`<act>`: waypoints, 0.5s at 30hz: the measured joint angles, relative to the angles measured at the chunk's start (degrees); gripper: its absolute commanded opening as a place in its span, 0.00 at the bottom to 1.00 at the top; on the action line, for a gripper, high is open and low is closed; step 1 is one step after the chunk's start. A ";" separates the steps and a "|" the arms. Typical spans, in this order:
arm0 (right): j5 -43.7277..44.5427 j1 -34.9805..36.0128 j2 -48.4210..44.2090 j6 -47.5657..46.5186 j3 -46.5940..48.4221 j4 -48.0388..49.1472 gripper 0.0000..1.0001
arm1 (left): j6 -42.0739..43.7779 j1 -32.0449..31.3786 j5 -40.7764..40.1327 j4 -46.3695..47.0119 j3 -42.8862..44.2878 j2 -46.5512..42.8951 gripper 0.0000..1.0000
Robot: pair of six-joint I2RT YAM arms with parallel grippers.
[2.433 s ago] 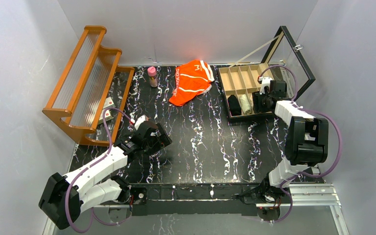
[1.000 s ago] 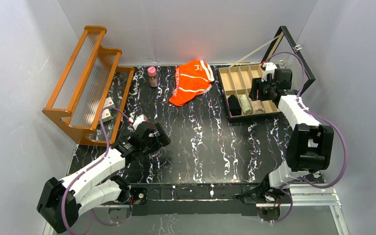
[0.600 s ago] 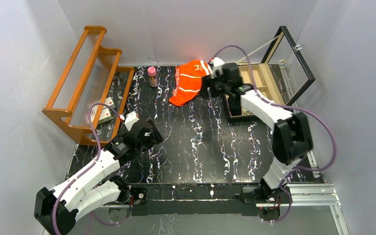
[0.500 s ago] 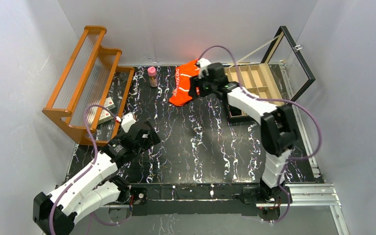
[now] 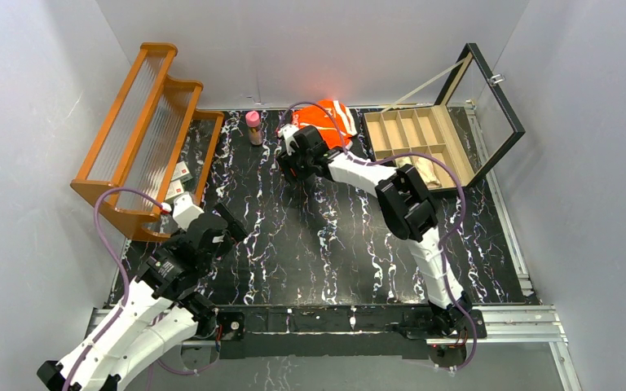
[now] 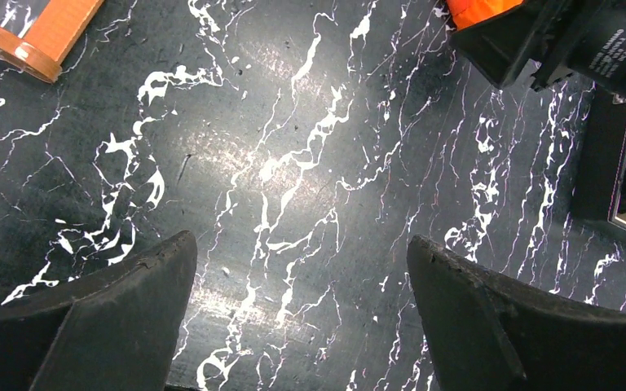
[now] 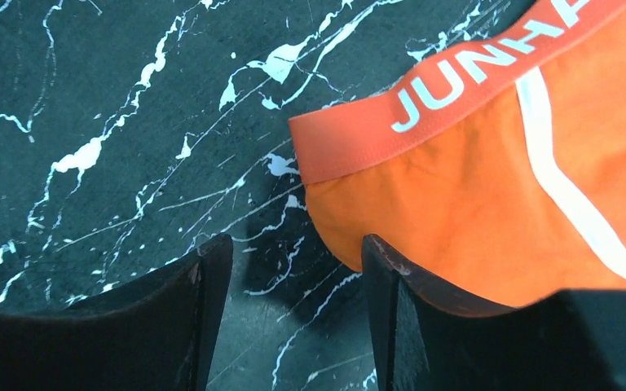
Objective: Roll the underwear
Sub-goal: Move the underwear to the center of the board.
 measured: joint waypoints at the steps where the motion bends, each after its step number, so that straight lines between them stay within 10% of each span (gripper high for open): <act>1: 0.37 0.31 0.59 -0.76 0.50 -0.09 0.70 | 0.02 0.00 -0.22 -0.20 0.22 -0.02 0.98; 6: 3.34 1.09 3.74 -4.72 4.83 -0.76 0.71 | 0.61 0.00 -0.42 -0.83 0.52 0.11 0.98; 15: 6.51 1.09 7.37 -10.05 8.66 -1.42 0.32 | 1.42 0.00 -0.09 -0.83 0.52 1.79 0.98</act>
